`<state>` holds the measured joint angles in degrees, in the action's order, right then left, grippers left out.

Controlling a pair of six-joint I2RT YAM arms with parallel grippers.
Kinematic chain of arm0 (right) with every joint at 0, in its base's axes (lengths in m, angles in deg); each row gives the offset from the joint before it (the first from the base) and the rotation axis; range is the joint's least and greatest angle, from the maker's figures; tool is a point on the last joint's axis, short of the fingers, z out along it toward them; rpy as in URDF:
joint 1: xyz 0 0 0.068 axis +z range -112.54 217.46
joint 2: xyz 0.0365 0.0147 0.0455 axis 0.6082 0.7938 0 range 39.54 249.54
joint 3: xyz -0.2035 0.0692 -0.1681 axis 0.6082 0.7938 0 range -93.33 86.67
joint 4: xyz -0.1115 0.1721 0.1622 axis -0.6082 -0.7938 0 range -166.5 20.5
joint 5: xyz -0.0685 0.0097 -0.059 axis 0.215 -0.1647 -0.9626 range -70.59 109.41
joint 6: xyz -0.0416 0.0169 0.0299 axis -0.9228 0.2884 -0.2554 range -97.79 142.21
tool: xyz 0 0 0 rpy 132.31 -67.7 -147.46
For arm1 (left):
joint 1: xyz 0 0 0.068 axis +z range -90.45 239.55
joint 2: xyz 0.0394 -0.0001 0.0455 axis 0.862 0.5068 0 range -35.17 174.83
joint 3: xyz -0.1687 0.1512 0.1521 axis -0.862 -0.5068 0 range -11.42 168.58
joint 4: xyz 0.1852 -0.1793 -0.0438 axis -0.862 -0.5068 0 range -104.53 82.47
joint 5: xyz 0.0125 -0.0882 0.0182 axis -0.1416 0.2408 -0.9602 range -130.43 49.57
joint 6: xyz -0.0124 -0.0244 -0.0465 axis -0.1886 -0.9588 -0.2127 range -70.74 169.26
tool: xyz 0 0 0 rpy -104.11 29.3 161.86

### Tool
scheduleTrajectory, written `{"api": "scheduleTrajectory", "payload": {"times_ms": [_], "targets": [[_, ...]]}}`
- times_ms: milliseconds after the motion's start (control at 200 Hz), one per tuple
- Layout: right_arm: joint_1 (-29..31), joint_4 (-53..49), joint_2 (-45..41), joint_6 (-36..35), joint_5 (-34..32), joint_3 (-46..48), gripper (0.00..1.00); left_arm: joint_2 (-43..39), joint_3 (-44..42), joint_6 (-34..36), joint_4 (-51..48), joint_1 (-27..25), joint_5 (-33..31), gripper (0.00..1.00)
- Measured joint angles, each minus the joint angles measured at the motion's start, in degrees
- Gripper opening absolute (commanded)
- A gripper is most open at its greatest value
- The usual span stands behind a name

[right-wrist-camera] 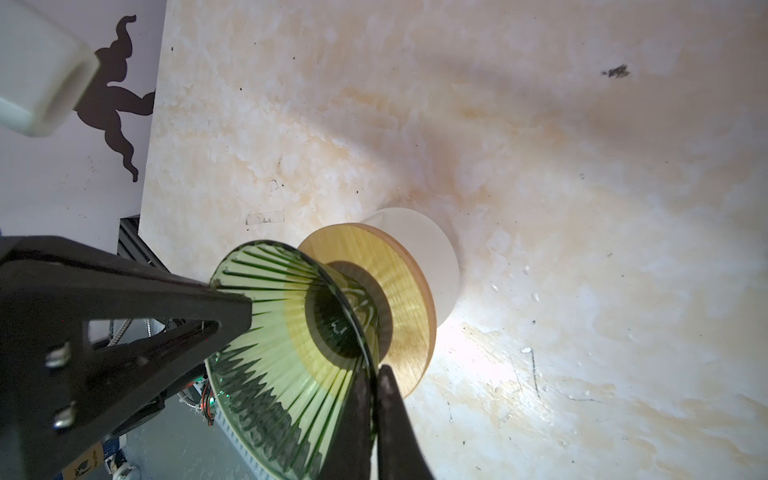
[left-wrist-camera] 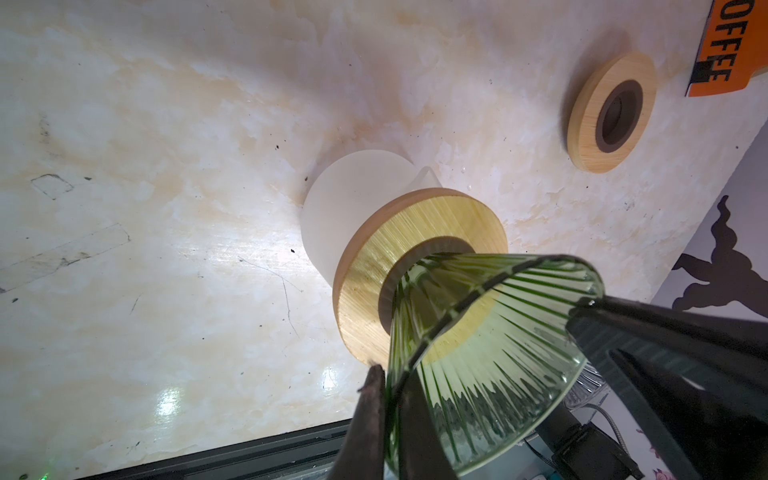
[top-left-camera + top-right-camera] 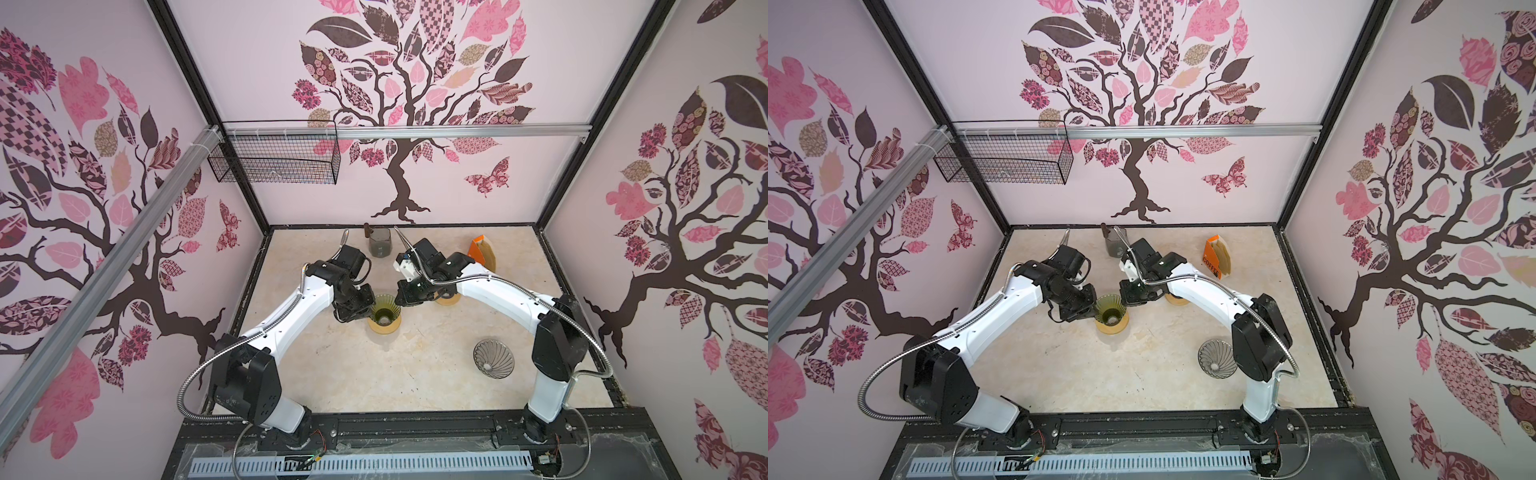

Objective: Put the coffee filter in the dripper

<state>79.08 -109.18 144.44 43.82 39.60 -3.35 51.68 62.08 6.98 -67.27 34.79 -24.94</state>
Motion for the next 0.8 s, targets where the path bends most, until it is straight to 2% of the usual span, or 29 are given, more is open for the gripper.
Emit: {"api": "scheduleTrajectory", "payload": {"times_ms": [180,340,800], "targets": [[0.1,-0.5,0.0,0.0,0.0,-0.1,0.08,0.0,0.0,-0.3,0.0,0.1,0.0,0.12],[0.3,-2.4,0.1,-0.3,-0.3,-1.6,0.13,0.0,0.0,-0.9,0.1,0.8,-0.8,0.15],[0.3,-5.2,0.1,-0.7,-2.2,-3.4,0.16,-0.3,0.0,-1.2,0.0,2.1,-2.4,0.28]]}}
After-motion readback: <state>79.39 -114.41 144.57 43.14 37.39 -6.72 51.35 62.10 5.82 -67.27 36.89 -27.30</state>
